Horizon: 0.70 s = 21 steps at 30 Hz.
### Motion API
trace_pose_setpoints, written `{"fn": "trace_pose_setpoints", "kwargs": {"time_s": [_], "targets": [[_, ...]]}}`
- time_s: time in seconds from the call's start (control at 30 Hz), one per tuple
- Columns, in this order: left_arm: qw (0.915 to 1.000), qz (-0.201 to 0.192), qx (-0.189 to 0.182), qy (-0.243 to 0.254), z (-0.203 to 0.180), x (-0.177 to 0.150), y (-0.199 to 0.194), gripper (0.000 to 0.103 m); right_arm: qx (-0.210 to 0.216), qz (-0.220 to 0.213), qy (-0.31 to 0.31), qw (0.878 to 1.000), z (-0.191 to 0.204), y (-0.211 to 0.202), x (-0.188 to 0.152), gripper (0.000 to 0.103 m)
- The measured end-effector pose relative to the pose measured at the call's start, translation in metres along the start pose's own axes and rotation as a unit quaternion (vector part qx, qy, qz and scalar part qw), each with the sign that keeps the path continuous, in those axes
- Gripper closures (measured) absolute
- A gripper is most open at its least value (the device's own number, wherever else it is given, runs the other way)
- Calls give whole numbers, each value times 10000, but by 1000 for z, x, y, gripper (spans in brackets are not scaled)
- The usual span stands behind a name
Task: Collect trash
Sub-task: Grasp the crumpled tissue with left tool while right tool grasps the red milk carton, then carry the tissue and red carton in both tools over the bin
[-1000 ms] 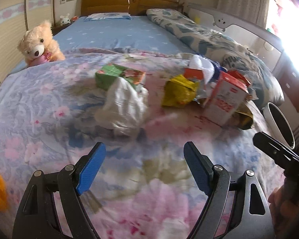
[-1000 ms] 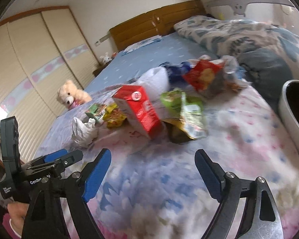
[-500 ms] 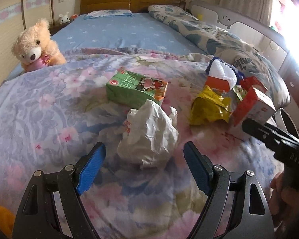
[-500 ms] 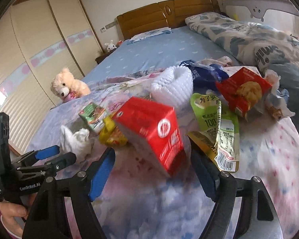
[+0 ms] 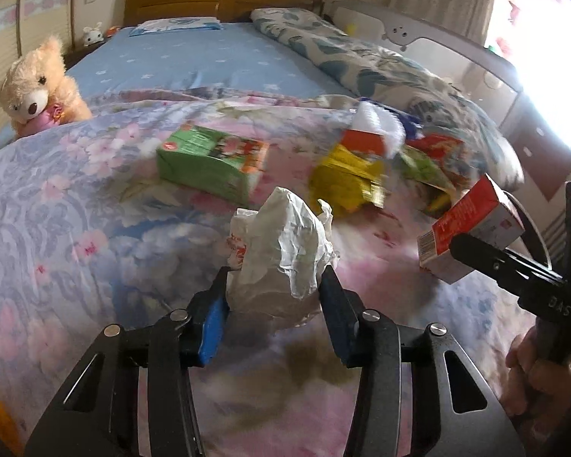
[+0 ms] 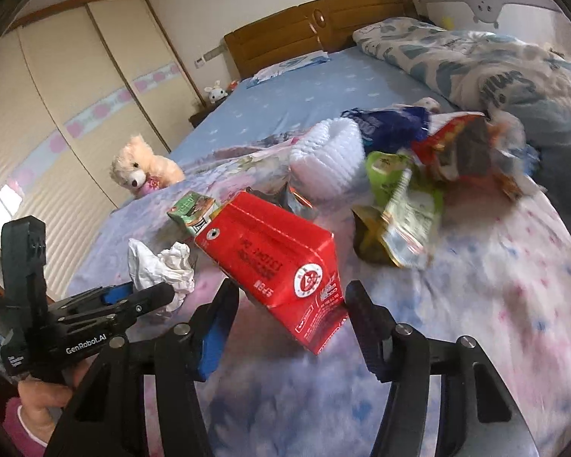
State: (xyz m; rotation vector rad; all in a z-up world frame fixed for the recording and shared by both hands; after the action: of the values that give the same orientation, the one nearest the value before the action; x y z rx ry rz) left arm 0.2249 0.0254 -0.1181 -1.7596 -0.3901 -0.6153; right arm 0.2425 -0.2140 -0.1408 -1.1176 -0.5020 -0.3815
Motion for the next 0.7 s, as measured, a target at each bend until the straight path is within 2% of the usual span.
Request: {"fn": "trace_pose_setpoints", "kwargs": {"time_s": [0.37,0.7], "targets": [[9972,18,-488,575,-72,-14,-12,59,-292,-254,515,9979,-52,-71,-33,45],[9908,118,-813,1074,-131,-22,-9,59,-549,-481,859,9936,-82,-113,-50,46]]}}
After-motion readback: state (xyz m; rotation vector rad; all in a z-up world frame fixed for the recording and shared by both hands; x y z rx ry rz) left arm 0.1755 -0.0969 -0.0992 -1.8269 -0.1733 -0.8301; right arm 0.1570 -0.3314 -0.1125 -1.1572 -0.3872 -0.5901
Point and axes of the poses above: each gripper's, at about its wrist camera, not at the fingertips, and y roughly the way its jaws point, z to its left, x to its top, the point moved 1 cm from there along y, roughly the way its jaws point, and after that the axes turned 3 degrees about z, right-handed, at the moved point
